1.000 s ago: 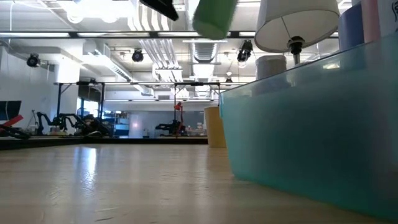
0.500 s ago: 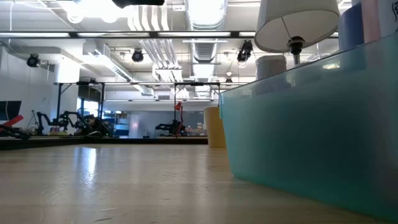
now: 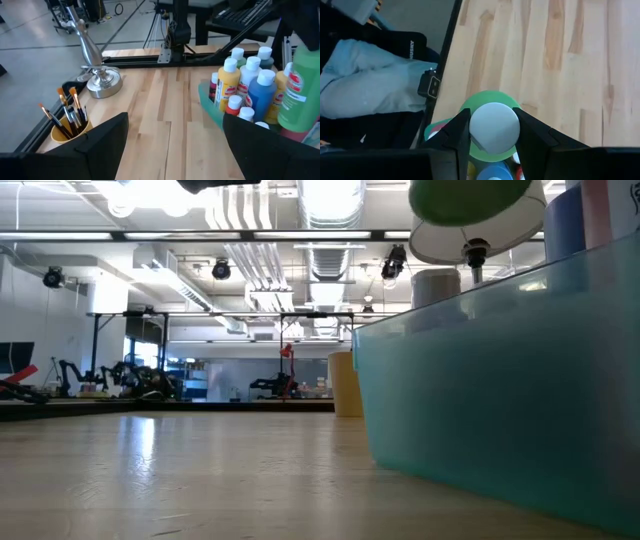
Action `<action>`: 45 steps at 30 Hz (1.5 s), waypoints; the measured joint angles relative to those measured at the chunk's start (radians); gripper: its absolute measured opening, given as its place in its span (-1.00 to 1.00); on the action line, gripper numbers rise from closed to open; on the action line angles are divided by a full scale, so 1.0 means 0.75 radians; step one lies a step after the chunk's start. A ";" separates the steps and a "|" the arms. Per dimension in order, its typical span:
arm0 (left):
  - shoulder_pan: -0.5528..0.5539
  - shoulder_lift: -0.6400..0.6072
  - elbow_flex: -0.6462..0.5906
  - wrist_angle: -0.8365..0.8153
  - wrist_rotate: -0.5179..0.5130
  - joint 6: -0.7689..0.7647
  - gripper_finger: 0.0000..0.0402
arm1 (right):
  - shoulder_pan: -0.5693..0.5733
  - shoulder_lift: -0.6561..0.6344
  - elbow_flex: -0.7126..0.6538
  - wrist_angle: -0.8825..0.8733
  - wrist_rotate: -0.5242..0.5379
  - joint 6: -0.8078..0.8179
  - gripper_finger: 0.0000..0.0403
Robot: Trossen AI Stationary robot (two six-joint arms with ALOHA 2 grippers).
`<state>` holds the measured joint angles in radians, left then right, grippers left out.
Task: Pick & Place Paint Supplies
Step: Put the big green paint bottle into the green bin
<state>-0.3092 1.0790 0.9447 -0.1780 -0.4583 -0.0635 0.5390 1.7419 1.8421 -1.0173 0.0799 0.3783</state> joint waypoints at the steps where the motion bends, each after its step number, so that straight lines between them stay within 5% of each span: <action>1: 0.000 0.000 0.000 -0.002 0.000 0.000 0.63 | 0.005 0.014 0.018 -0.004 0.000 0.004 -0.43; 13: 0.000 0.001 -0.002 -0.020 0.001 -0.005 0.63 | 0.016 0.188 0.148 -0.172 0.061 0.011 -0.43; 45: 0.000 0.002 -0.003 -0.033 0.001 -0.005 0.63 | 0.035 0.185 -0.104 0.053 0.056 0.091 -0.43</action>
<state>-0.3092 1.0801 0.9424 -0.2024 -0.4580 -0.0673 0.5655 1.8805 1.7640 -0.9779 0.1217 0.4465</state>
